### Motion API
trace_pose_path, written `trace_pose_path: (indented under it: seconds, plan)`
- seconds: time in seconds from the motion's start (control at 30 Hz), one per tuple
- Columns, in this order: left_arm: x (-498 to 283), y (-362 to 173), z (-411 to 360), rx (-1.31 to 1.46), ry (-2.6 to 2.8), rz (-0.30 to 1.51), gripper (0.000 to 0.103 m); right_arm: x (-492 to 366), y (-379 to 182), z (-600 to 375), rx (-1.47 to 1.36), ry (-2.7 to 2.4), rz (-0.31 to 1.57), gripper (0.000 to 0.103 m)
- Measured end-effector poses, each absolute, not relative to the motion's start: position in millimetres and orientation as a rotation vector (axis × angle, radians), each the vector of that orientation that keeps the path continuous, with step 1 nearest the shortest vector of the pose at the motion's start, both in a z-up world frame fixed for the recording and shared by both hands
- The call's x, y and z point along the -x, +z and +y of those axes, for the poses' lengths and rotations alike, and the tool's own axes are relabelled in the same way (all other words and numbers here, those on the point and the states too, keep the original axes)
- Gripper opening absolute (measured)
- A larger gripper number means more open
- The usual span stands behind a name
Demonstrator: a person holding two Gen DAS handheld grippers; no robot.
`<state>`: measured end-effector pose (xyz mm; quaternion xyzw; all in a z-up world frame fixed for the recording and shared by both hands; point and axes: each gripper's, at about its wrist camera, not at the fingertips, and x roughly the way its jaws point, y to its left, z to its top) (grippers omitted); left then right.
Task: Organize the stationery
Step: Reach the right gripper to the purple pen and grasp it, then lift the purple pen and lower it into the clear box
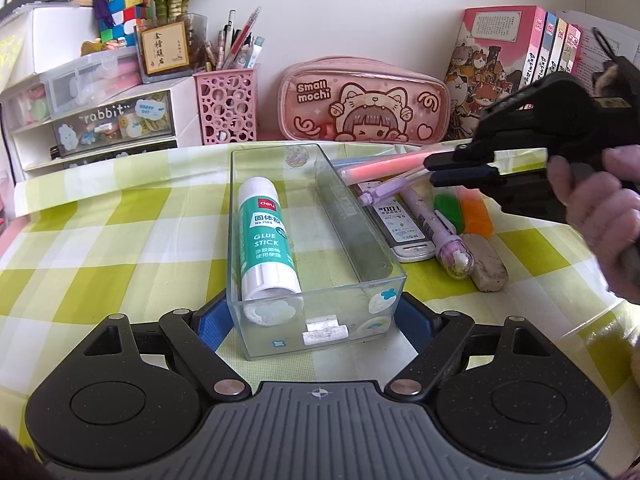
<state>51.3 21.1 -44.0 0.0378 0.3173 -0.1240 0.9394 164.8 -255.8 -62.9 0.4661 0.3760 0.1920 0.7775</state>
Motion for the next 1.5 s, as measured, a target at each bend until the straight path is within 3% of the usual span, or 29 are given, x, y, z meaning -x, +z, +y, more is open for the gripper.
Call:
trace_pose_path:
  seconds: [0.17, 0.33, 0.77, 0.97, 1.5]
  plan:
    - [-51, -44, 21, -0.077, -0.253, 0.648, 0.082, -168, -58, -248, -0.958, 0.372, 0.865, 0.014]
    - [-51, -44, 21, -0.077, -0.253, 0.647, 0.082, -181, -56, -237, -0.983, 0.303, 0.896, 0.025]
    - [-52, -45, 23, -0.079, -0.252, 0.647, 0.082, -189, -44, -209, -0.794, 0.156, 0.825, 0.024]
    - [-52, -45, 23, -0.079, -0.253, 0.647, 0.082, -183, -37, -205, -0.787, 0.218, 0.807, 0.017]
    - [-52, -45, 22, -0.079, -0.252, 0.647, 0.082, -169, -27, -224, -0.835, 0.25, 0.759, 0.016]
